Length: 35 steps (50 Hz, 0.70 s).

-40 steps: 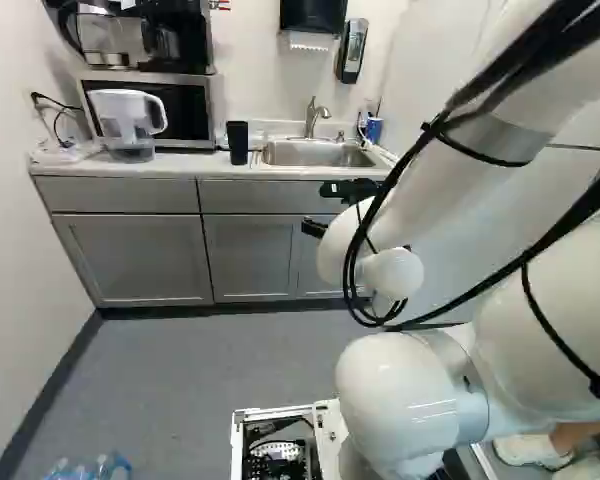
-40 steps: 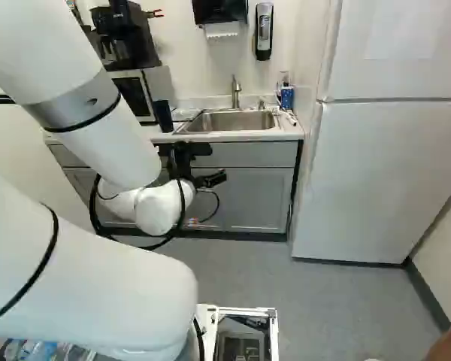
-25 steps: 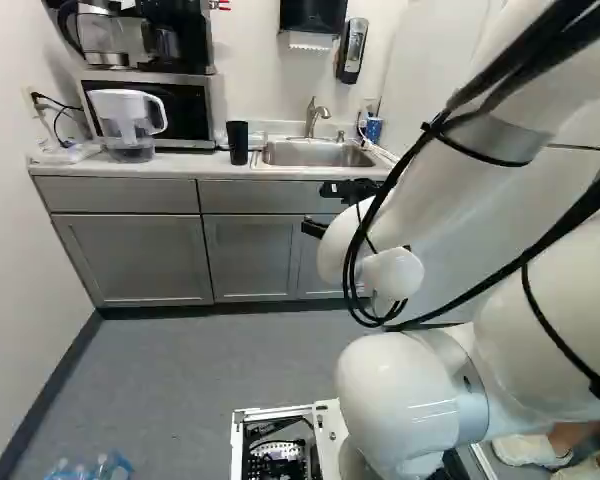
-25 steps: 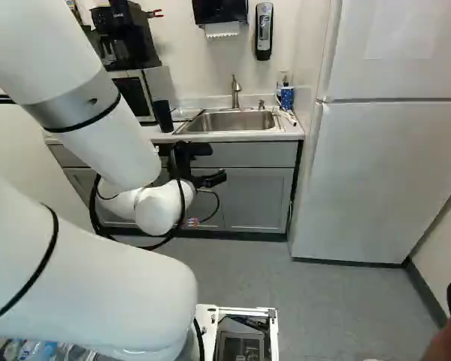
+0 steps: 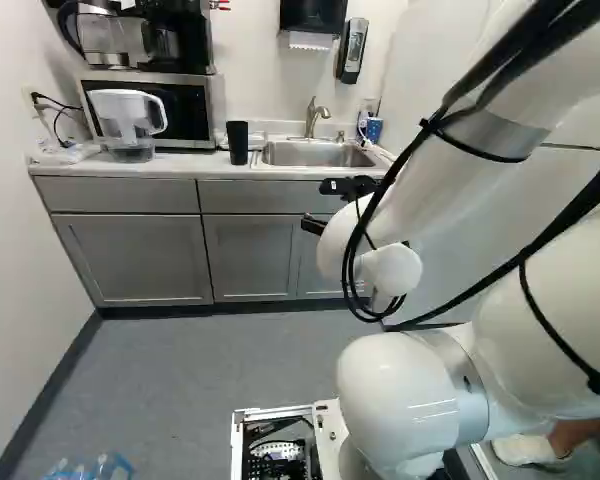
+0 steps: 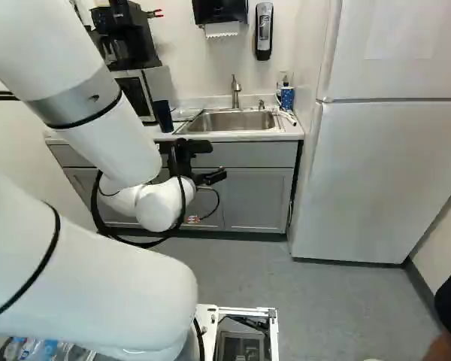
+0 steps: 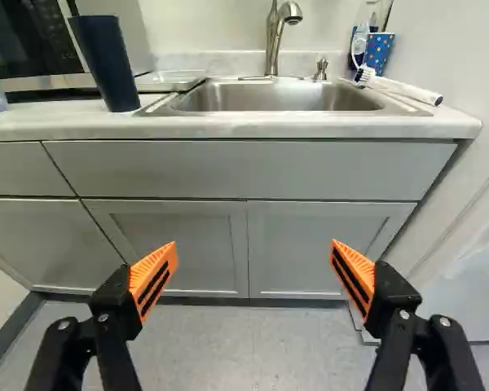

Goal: Rinse the cup and place it in the tray

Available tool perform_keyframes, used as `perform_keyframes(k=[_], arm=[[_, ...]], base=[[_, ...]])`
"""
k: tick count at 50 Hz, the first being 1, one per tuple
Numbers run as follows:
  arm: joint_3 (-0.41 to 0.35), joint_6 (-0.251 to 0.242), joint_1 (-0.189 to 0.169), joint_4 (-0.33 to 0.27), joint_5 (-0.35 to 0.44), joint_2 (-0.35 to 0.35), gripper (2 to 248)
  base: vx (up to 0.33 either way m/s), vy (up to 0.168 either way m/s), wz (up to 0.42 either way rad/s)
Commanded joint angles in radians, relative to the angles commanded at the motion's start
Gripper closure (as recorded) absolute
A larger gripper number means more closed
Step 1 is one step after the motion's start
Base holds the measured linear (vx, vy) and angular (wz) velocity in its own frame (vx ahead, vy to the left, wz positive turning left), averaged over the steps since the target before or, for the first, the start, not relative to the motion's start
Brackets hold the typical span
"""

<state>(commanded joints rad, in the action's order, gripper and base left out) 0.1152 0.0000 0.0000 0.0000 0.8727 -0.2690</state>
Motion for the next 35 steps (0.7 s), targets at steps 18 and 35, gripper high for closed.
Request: perform_keyframes(k=[18, 35], arm=[[0.056, 0.0, 0.0, 0.0, 0.0, 0.012, 3], [0.106, 0.0, 0.0, 0.0, -0.003, 0.02, 3]], base=[[0.0, 0.0, 0.0], [0.0, 0.0, 0.0]])
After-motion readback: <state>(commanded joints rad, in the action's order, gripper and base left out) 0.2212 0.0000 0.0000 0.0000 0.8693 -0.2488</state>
